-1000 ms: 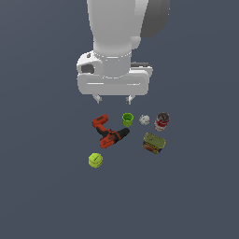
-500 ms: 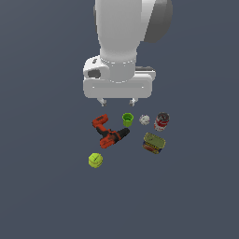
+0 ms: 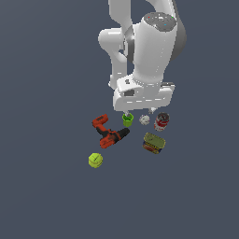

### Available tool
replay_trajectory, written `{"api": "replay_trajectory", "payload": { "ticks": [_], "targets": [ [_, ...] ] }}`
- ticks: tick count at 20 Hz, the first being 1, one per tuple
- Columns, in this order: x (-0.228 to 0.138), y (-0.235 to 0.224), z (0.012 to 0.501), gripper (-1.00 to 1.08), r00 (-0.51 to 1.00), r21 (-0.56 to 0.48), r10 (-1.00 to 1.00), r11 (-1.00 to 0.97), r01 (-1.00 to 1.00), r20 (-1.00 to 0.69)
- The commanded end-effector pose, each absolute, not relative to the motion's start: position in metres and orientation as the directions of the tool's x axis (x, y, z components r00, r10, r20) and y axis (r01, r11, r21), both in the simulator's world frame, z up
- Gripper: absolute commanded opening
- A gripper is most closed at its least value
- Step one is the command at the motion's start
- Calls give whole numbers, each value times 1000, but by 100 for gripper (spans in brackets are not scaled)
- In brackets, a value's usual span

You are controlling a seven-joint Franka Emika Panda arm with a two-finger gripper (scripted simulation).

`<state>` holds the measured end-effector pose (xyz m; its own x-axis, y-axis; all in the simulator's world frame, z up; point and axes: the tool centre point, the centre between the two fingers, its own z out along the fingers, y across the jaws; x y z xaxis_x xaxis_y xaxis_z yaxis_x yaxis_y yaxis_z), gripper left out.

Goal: Pick up a designated object from a clutter of objects.

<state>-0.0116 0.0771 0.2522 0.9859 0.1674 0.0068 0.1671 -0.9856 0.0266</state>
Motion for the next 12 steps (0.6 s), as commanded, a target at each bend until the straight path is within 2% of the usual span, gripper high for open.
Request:
{"api": "replay_trajectory", "payload": {
  "ticks": [1, 6, 12],
  "targets": [
    [-22, 108, 229, 100, 975, 27, 223, -974, 223, 5],
    [-55, 168, 184, 100, 941, 22, 338, -941, 338, 2],
    [-92, 215, 149, 100, 902, 11, 433, -901, 433, 0]
  ]
}}
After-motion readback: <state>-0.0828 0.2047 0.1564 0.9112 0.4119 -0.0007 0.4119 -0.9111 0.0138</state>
